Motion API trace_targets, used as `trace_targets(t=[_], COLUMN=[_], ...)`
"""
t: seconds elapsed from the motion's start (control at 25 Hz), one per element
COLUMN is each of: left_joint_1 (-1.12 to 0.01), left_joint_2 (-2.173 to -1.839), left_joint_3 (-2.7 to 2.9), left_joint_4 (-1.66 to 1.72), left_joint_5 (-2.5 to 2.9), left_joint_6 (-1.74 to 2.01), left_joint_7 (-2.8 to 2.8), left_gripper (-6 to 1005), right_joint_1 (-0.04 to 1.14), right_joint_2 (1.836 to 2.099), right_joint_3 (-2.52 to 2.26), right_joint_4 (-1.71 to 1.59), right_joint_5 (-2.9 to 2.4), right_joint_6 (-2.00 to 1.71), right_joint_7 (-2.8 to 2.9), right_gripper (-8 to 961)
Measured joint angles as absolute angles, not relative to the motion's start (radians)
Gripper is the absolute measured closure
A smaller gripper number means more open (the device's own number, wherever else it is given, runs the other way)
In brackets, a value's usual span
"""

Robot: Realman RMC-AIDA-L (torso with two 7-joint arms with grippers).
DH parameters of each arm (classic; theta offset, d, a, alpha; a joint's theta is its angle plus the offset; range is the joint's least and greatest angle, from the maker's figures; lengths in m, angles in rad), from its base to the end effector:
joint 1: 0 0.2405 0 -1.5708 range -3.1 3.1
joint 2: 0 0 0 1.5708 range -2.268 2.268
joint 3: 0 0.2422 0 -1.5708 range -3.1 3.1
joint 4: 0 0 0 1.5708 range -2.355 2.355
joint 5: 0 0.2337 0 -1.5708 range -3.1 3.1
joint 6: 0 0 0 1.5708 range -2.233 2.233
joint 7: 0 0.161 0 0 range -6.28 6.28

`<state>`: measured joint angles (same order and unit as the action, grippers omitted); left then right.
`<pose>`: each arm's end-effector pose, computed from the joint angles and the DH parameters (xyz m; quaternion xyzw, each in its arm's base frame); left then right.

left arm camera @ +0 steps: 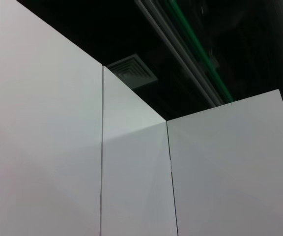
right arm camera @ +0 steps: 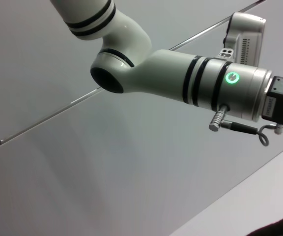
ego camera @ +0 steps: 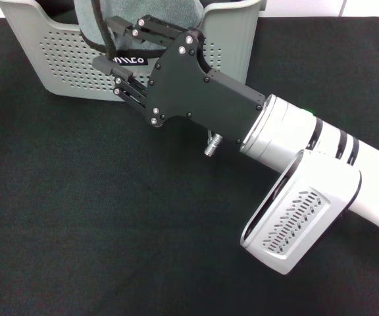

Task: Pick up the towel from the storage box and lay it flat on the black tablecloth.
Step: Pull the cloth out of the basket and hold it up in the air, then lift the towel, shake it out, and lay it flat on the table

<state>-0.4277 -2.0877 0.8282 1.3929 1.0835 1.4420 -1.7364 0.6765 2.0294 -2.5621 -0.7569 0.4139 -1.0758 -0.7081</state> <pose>-0.0823 0.3558 0.1995 -0.7821 -0.0164 -0.5679 0.2559 0.0515 0.3183 -0.1297 -0.7463 -0.3901 0.3468 0.4130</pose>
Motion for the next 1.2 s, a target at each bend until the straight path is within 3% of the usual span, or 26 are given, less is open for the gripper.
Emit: trace_targets(t=[0.12, 0.32, 0.68, 0.88, 1.08, 1.2], left_joint_1=[-0.428, -0.428, -0.411, -0.363, -0.323, -0.309], left_joint_2=[-2.088, -2.088, -2.085, -2.053, -2.007, -2.0], left_joint_3=[0.829, 0.833, 0.832, 0.821, 0.81, 0.801], left_joint_4=[1.393, 1.39, 1.387, 1.384, 1.403, 1.405], left_joint_5=[1.083, 1.081, 1.08, 1.084, 1.168, 1.214], left_joint_6=[1.442, 1.442, 1.442, 1.524, 1.707, 1.799], left_joint_7=[-1.736, -1.736, -1.736, -1.739, -1.761, -1.766], left_gripper=[980, 980, 980, 979, 979, 979], right_joint_1=[0.673, 0.674, 0.627, 0.53, 0.363, 0.253], right_joint_2=[2.029, 2.029, 2.029, 2.026, 1.989, 1.942], right_joint_3=[-2.563, -2.561, -2.57, -2.571, -2.524, -2.432], right_joint_4=[-0.752, -0.748, -0.77, -0.834, -0.882, -0.881], right_joint_5=[0.415, 0.446, 0.451, 0.422, 0.274, 0.141], right_joint_6=[-1.09, -1.093, -1.099, -1.188, -1.344, -1.461], right_joint_7=[-0.708, -0.706, -0.668, -0.552, -0.266, 0.045], right_gripper=[536, 729, 880, 919, 922, 922])
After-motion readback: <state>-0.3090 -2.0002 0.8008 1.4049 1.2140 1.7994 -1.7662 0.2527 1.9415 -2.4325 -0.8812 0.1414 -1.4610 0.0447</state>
